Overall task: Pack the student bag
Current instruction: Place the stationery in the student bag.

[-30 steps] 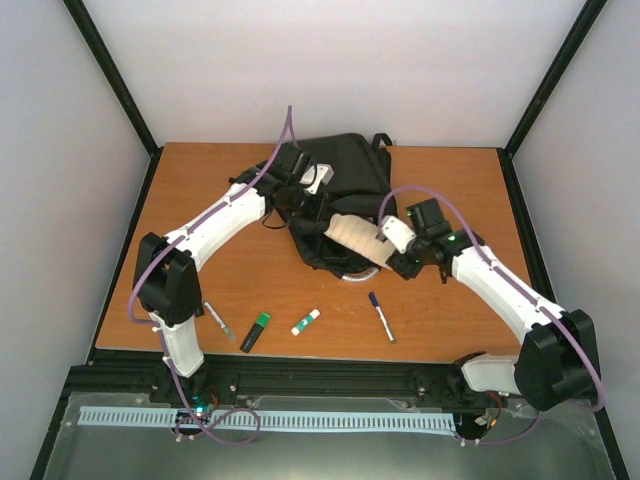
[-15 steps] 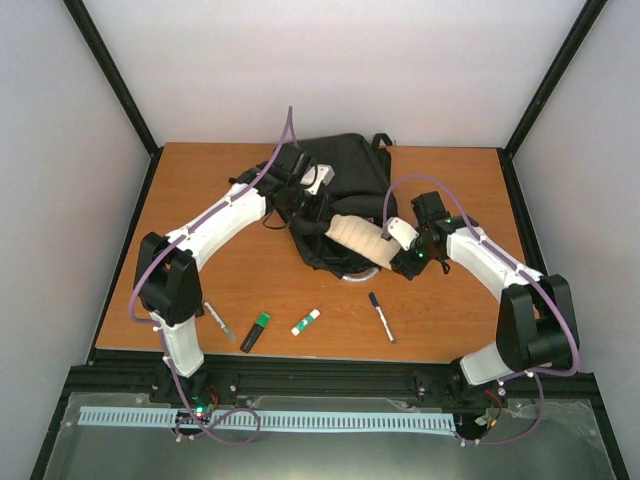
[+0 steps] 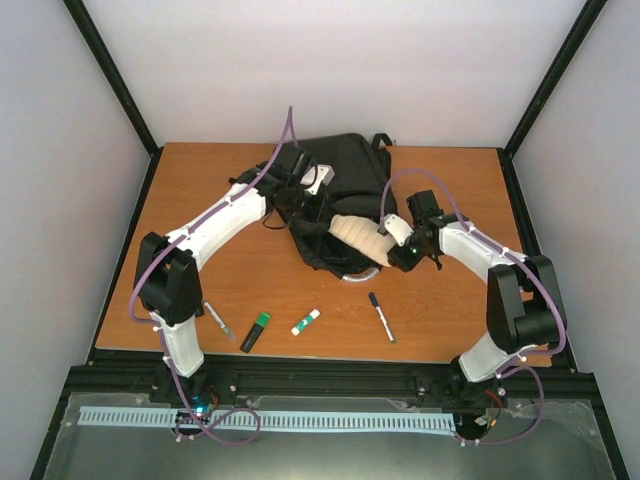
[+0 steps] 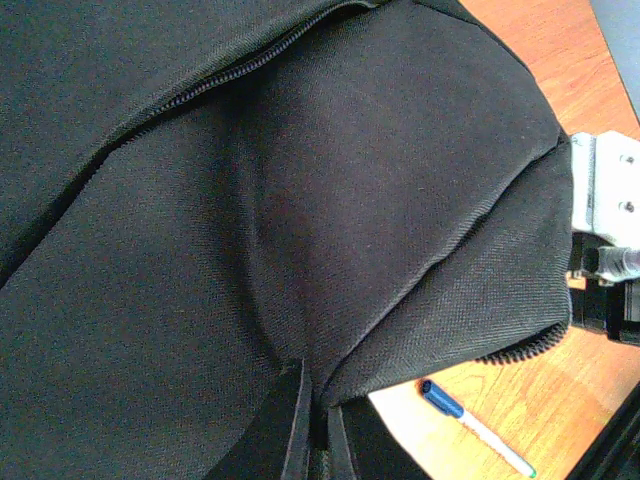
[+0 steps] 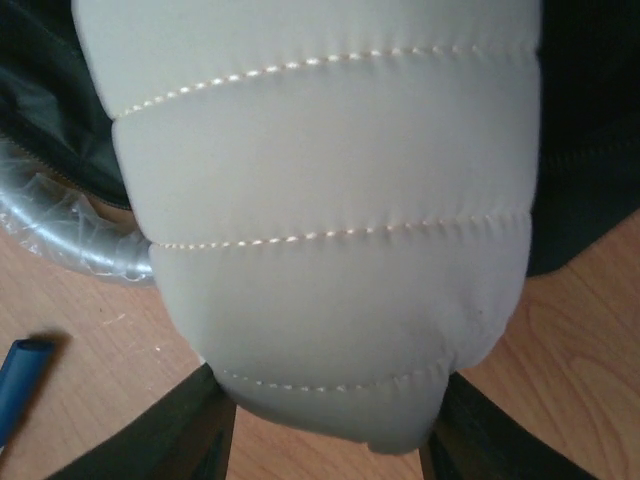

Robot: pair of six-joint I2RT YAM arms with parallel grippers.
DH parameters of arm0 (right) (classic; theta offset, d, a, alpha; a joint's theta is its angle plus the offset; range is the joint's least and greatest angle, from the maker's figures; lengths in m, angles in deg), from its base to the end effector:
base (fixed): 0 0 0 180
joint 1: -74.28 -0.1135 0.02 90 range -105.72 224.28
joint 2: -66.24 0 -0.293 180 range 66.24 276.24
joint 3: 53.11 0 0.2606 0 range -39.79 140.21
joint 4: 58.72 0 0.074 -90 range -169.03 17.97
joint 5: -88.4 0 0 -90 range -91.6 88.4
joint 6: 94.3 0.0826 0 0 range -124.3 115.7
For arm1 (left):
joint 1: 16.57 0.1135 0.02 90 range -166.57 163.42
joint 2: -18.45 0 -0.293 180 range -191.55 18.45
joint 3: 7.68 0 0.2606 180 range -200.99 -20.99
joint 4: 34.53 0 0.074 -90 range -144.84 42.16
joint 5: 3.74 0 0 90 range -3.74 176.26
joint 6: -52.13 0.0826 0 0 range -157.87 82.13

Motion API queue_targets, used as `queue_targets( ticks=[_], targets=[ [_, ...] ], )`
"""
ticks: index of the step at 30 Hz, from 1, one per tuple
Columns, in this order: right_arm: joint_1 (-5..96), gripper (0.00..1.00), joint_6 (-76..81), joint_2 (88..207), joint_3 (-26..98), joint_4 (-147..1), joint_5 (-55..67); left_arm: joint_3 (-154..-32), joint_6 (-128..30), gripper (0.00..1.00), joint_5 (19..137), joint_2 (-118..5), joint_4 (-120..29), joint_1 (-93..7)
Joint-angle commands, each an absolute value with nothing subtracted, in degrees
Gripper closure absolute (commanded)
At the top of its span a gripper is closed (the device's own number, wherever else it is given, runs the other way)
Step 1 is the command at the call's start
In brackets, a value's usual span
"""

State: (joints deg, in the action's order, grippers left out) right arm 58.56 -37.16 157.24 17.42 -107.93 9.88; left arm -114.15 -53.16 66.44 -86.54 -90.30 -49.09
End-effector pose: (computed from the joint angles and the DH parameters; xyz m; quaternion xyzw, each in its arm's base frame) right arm 0.3065 0.1034 0.1700 -0.4190 0.8854 0.0712 0.1882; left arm 0.3600 -0.2628 0.2801 0.1926 0.9192 -0.2722 0.2097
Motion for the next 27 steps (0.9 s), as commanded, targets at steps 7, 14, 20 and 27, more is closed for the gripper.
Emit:
queue_targets(
  ticks=[7,14,20,27],
  targets=[
    [58.86,0.76,-16.52,159.05,25.72,-110.59,21.7,-114.67,-54.69,0.99,59.84,-83.55,-84.97,-48.87],
    [58.87,0.79,-8.99,162.91,31.19,-111.99,32.17,-113.1,-54.83,0.99,55.77,-81.34,-81.58,-48.92],
    [58.69,0.79,0.36,168.12,31.62,-105.67,38.6,-113.27,-54.76,0.99,56.7,-81.38,-82.01,-48.92],
    [56.98,0.63,8.22,173.35,33.8,-96.29,44.98,-113.25,-54.23,0.99,57.7,-81.74,-82.43,-48.9]
  ],
)
